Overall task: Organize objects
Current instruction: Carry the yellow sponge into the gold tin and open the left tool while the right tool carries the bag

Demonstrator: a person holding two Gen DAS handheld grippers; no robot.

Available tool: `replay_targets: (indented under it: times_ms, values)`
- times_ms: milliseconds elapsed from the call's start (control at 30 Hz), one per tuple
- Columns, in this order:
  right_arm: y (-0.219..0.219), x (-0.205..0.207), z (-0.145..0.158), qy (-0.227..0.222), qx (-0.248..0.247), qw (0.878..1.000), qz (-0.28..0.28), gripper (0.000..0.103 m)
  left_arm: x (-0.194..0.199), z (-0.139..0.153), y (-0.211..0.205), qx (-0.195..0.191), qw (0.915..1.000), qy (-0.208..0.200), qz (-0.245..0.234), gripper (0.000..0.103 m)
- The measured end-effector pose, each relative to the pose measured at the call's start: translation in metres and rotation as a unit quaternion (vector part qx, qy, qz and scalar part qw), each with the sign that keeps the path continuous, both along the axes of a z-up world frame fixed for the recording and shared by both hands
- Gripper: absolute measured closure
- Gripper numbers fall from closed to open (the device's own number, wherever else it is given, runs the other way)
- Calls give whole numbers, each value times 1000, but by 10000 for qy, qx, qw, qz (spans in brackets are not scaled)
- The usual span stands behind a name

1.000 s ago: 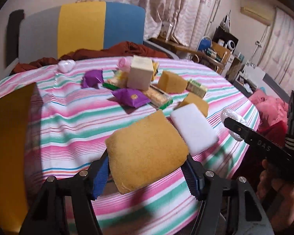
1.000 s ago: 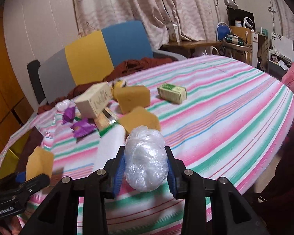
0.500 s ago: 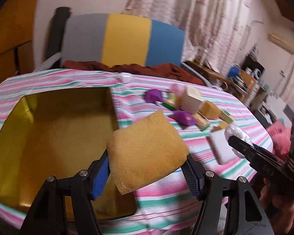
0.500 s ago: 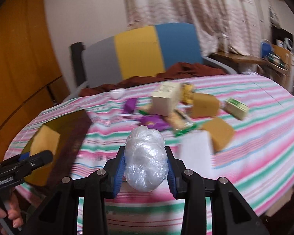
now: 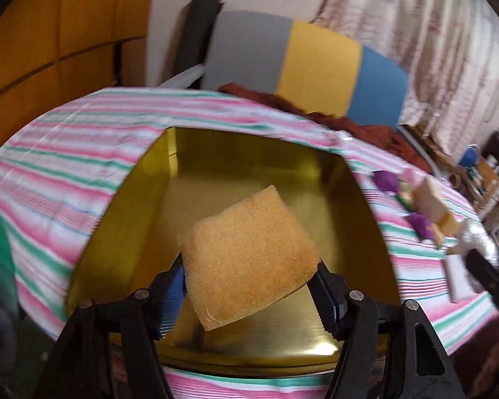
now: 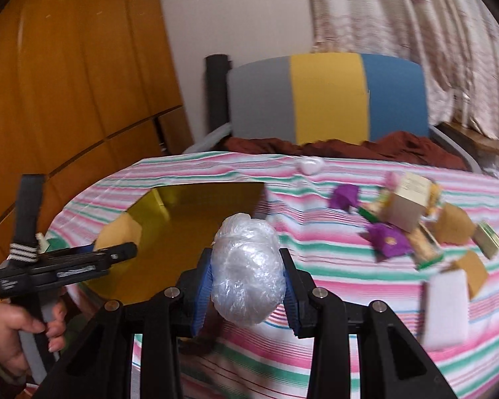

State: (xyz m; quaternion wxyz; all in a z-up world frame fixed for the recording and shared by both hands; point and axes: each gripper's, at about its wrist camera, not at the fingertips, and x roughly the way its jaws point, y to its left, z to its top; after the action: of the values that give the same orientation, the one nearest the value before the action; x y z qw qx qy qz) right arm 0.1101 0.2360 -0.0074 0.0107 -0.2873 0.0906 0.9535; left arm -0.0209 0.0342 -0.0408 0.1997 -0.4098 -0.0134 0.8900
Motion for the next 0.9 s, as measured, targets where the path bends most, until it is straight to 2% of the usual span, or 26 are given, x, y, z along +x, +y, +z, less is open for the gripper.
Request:
replay_targets:
  times_ms: [167, 300, 400, 467, 500, 567, 600, 767, 900]
  values:
    - [-25, -25, -2, -209, -128, 9990, 381, 66, -13, -13, -19, -227, 9989, -251, 325, 34]
    - [-40, -39, -7, -303, -234, 9975, 589, 66, -15, -21, -29, -577, 9965, -323, 516, 33]
    - [-48, -49, -11, -363, -254, 9967, 683, 65, -14, -20, -39, -571, 9958, -353, 625, 28]
    - [-51, -54, -15, -449, -294, 9960, 711, 65, -12, -16, -45, -601, 9950, -297, 739, 20]
    - [-53, -57, -17, -497, -322, 9954, 748, 65, -11, -12, -49, -567, 9949, -251, 791, 18]
    - [-57, -61, -22, -589, -333, 9944, 811, 65, -9, -4, -55, -441, 9950, -158, 882, 4]
    - [-58, -64, -24, -613, -338, 9940, 839, 65, -9, -1, -58, -405, 9945, -131, 955, 0]
    - [-66, -69, -32, -741, -419, 9915, 982, 65, -9, 6, -75, -17, 9923, -167, 1228, 0]
    - [-75, -79, -38, -909, -529, 9880, 1129, 64, -6, 17, -97, 445, 9832, 0, 1772, 0]
